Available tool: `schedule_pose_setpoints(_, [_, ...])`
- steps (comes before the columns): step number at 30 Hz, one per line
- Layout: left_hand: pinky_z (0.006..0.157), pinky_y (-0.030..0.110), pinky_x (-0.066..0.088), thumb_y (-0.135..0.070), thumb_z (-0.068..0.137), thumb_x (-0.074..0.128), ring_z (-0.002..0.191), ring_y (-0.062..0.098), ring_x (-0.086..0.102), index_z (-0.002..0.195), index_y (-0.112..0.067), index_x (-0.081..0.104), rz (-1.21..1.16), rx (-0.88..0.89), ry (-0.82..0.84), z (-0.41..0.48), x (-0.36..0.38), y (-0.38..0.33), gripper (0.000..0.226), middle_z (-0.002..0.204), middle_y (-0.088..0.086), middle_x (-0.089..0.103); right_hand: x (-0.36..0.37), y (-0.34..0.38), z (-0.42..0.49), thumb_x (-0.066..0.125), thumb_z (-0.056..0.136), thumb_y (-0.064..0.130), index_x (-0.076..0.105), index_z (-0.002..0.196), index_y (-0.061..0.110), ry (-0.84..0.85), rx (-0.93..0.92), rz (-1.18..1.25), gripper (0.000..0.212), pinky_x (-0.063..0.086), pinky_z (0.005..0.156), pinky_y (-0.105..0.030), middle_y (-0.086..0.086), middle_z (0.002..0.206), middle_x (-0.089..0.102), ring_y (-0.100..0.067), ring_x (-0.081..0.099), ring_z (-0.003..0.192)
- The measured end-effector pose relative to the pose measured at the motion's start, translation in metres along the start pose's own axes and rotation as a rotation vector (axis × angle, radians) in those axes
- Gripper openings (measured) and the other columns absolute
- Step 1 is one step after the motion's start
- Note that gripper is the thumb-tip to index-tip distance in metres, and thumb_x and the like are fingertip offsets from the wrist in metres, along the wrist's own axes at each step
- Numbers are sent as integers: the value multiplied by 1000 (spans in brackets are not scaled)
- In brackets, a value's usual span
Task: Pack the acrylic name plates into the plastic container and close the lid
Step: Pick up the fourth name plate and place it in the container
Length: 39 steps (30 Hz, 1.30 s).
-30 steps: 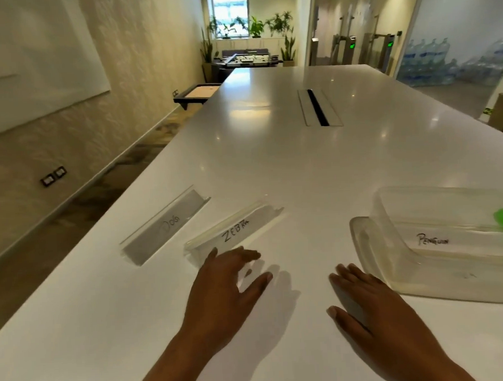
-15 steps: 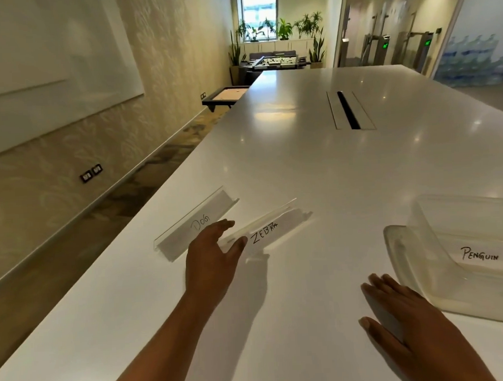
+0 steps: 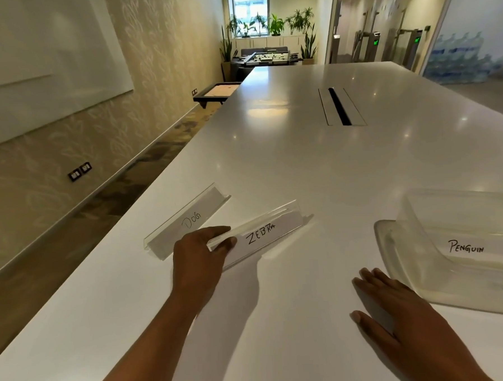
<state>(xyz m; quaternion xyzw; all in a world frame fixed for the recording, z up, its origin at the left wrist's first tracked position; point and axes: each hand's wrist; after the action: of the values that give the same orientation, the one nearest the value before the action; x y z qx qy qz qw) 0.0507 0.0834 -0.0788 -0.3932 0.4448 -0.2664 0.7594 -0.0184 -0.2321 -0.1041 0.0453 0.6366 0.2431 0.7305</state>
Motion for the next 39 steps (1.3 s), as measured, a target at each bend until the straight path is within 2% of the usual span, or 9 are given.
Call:
schedule_pose_setpoints(8, [64,5,48,-26,78,80,78,-16,63,94,-35,76,-53,-34,133,-21,-25,-9,18,81,-24,71,-7,6,-3,60,87,49,45,138,38,1,3,62,54,-1,103,1,25,147,27,28,0,130])
schedule_pose_setpoints(13, [69,26,54,-42,71,78,82,2,67,81,-47,76,-132,-50,225,-37,-37,-23,11,84,-28,73,-23,10,-5,70,77,49,53,130,41,-22,90,339,56,24,99,1,36,131,44,28,31,122])
schedule_pose_setpoints(15, [73,39,57,-59,60,72,80,18,67,82,-50,76,-141,-43,258,-43,-42,-34,25,85,-10,76,-32,13,-6,69,68,52,59,123,42,-69,148,513,57,36,91,0,34,122,56,26,46,110])
schedule_pose_setpoints(17, [77,48,57,-64,56,72,83,34,67,85,-51,76,-160,-36,298,-48,-45,-45,32,87,12,74,-39,16,-7,75,65,40,62,120,34,-108,199,806,57,50,91,-16,22,117,68,8,60,110])
schedule_pose_setpoints(20, [80,53,58,-61,59,82,84,39,69,91,-43,78,-260,-32,362,-55,-51,-60,37,87,20,74,-52,16,-10,79,61,24,61,123,28,-183,217,1108,65,57,78,-23,15,120,69,-8,66,110])
schedule_pose_setpoints(24, [80,50,60,-46,59,83,83,30,72,91,-37,80,-333,-5,440,-61,-54,-76,34,86,8,78,-65,12,-11,89,56,17,58,130,30,-164,159,1254,81,53,91,-36,8,127,66,-10,65,112])
schedule_pose_setpoints(28, [74,27,61,-40,55,84,81,13,75,88,-34,81,-386,8,473,-64,-52,-83,34,86,-4,79,-68,8,-13,81,59,19,58,130,23,-128,108,1336,75,53,91,-44,-3,130,64,-24,67,108])
schedule_pose_setpoints(35, [64,14,55,-40,55,77,82,7,74,86,-32,81,-428,17,475,-67,-48,-93,31,87,-8,79,-69,4,-18,80,54,16,71,112,18,-237,108,1408,59,56,79,-31,-5,108,74,-20,72,87])
schedule_pose_setpoints(39, [60,7,52,-41,53,76,82,-2,72,85,-36,80,-420,55,442,-70,-44,-98,32,85,-15,78,-69,4,-19,75,56,15,74,106,21,-288,83,1452,50,55,84,-30,-1,105,75,-19,72,93])
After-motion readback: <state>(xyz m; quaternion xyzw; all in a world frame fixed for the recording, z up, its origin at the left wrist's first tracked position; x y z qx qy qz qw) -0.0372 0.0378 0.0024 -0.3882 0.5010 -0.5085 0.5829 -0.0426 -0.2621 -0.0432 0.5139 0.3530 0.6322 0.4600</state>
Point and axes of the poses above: each hand's wrist, its own z-axis towards the middle knuckle, its own x-axis out of the palm, y = z × x
